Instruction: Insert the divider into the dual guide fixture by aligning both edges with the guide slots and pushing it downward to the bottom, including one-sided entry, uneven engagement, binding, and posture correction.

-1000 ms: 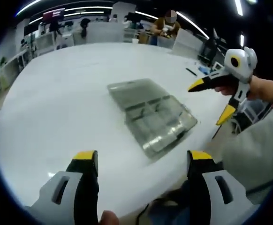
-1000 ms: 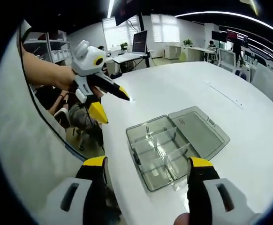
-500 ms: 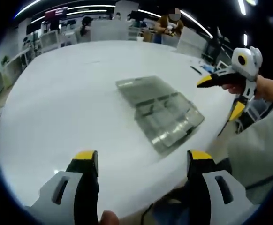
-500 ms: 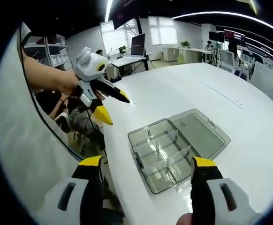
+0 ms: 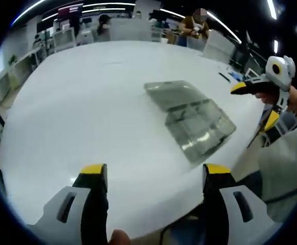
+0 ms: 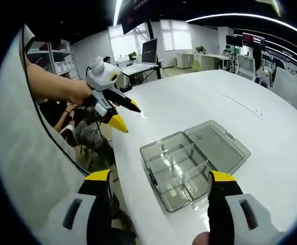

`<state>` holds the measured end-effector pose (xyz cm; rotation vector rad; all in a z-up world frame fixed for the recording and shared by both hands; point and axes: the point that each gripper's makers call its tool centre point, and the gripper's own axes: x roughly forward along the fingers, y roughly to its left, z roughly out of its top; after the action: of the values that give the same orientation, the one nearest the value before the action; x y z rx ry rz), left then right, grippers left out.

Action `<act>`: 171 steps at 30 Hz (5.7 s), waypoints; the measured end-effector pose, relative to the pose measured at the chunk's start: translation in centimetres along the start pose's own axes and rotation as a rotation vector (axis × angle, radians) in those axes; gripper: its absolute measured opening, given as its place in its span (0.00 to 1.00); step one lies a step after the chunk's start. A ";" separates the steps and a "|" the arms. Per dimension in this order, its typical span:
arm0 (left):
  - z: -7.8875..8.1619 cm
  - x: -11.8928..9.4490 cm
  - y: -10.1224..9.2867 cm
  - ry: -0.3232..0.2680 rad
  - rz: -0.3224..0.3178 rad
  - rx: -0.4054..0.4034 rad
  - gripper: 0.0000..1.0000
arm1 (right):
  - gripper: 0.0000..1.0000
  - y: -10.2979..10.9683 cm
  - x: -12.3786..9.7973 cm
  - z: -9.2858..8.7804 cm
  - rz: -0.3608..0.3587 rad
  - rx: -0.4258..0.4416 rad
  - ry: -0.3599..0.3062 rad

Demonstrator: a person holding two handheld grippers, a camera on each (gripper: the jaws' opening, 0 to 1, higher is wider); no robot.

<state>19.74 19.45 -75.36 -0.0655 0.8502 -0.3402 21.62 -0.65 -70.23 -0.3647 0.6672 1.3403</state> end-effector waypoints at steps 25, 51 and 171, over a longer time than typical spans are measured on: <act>-2.3 -0.2 6.2 0.042 0.097 -0.076 0.71 | 0.74 0.0 -0.3 -0.2 -0.001 0.007 0.011; -4.2 0.1 8.9 0.081 0.123 -0.129 0.71 | 0.74 0.1 -0.6 -0.4 -0.011 0.015 0.014; -2.7 3.6 8.6 0.450 -0.108 0.580 0.30 | 0.72 -1.8 -1.2 -0.7 -0.057 0.063 -0.002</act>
<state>22.20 26.61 -81.44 0.5231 1.1632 -0.7077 23.09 -2.39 -70.20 -0.3294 0.6908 1.2627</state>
